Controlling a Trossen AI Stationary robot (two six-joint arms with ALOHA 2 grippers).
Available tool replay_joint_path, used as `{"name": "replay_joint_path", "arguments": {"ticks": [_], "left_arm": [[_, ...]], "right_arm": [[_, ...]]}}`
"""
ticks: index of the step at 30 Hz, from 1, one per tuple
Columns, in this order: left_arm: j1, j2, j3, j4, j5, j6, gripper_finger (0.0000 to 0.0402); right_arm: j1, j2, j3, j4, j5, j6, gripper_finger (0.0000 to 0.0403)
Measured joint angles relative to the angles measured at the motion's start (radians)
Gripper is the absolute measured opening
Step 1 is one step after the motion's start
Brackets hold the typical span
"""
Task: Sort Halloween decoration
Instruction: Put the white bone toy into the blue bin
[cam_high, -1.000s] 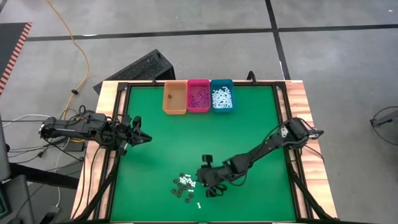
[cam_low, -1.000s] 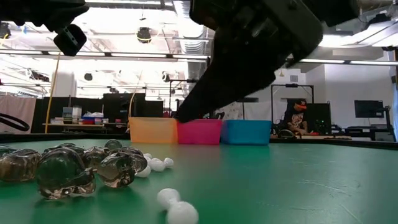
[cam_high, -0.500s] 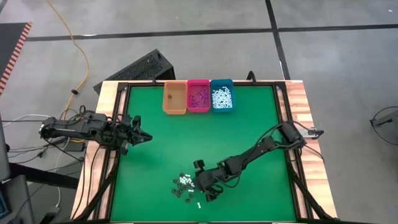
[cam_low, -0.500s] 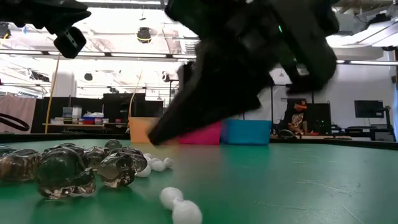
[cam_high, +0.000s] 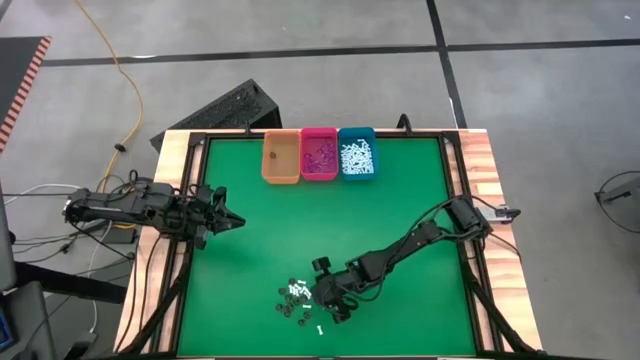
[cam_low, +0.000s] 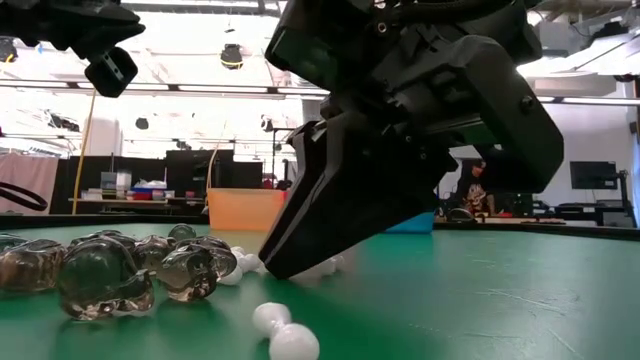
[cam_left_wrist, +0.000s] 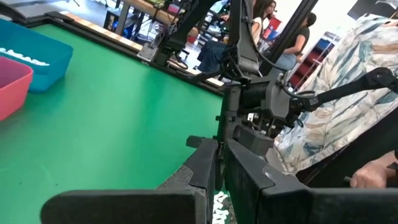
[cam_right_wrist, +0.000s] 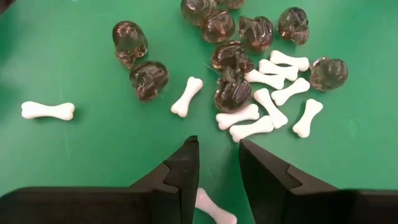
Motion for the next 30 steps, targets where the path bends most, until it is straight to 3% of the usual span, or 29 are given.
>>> {"name": "replay_joint_path", "arguments": {"ticks": [10, 15, 21, 30], "left_arm": [[0.000, 0.000, 0.000, -0.001, -0.004, -0.005, 0.0025], [0.000, 0.000, 0.000, -0.002, -0.004, -0.005, 0.0025], [0.000, 0.000, 0.000, -0.002, -0.004, -0.008, 0.0025], [0.000, 0.000, 0.000, -0.004, -0.006, -0.008, 0.0025]], "right_arm": [[-0.001, 0.002, 0.003, -0.090, -0.006, 0.166, 0.0135], [-0.001, 0.002, 0.002, -0.091, -0.008, 0.176, 0.0134], [-0.009, -0.016, -0.006, 0.023, -0.002, 0.166, 0.0134], [-0.017, -0.049, -0.005, -0.025, -0.019, 0.164, 0.0134]]}}
